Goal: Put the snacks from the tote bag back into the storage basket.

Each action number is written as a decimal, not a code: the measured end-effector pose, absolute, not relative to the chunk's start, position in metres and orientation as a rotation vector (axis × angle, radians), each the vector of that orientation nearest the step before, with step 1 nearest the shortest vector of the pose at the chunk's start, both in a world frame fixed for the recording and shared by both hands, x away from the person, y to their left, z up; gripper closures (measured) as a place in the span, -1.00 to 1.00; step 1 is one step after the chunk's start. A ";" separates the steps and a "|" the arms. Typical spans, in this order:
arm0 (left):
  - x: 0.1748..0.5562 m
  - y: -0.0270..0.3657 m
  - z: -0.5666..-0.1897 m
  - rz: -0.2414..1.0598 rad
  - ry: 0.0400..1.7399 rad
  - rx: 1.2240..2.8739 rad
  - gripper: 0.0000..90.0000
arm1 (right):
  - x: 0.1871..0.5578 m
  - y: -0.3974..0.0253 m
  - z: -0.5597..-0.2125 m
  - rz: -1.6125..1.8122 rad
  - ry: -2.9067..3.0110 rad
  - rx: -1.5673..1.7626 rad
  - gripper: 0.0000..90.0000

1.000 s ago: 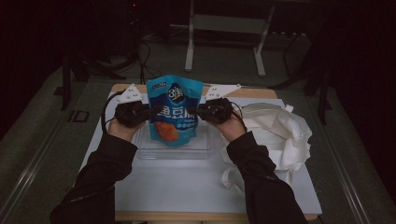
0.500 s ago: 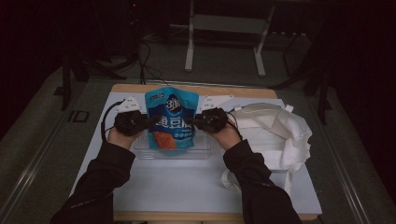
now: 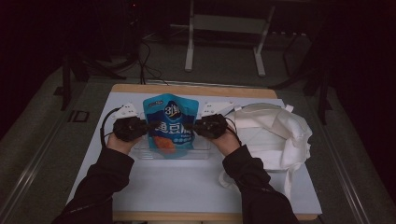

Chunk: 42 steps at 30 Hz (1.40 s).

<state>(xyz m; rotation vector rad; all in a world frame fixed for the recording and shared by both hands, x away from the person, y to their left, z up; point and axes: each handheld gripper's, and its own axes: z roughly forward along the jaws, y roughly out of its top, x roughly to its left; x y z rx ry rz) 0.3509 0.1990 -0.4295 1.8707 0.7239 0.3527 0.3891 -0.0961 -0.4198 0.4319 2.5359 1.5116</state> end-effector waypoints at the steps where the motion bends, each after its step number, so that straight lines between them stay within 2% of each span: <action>1: 0.350 0.200 -0.430 0.345 0.715 1.869 0.99 | 0.388 -0.097 -0.420 1.512 2.536 0.429 0.97; 17: 0.345 0.203 -0.434 0.321 0.710 1.857 0.98 | 0.384 -0.100 -0.423 1.536 2.535 0.407 0.94; 23: 0.344 0.202 -0.432 0.324 0.722 1.865 0.95 | 0.385 -0.099 -0.421 1.510 2.540 0.403 0.88; 26: 0.343 0.202 -0.431 0.327 0.731 1.863 0.90 | 0.385 -0.099 -0.420 1.502 2.537 0.411 0.79; 32: 0.341 0.204 -0.429 0.349 0.744 1.850 0.50 | 0.385 -0.101 -0.418 1.515 2.509 0.423 0.30; 35: 0.342 0.204 -0.427 0.311 0.736 1.852 0.27 | 0.384 -0.101 -0.416 1.511 2.497 0.430 0.05; 37: 0.342 0.204 -0.426 0.289 0.732 1.849 -0.06 | 0.384 -0.101 -0.415 1.514 2.494 0.430 -0.02; 38: 0.343 0.203 -0.425 0.277 0.731 1.845 -0.06 | 0.385 -0.102 -0.414 1.515 2.493 0.433 -0.10; 39: 0.342 0.203 -0.425 0.263 0.706 1.858 -0.37 | 0.385 -0.103 -0.412 1.524 2.489 0.441 -0.20; 40: 0.341 0.201 -0.424 0.265 0.686 1.870 -0.61 | 0.385 -0.103 -0.411 1.531 2.492 0.447 -0.28; 41: 0.340 0.200 -0.424 0.281 0.685 1.872 -0.70 | 0.385 -0.104 -0.411 1.552 2.494 0.449 -0.38; 42: 0.340 0.200 -0.423 0.280 0.690 1.859 -0.70 | 0.386 -0.104 -0.410 1.570 2.493 0.458 -0.48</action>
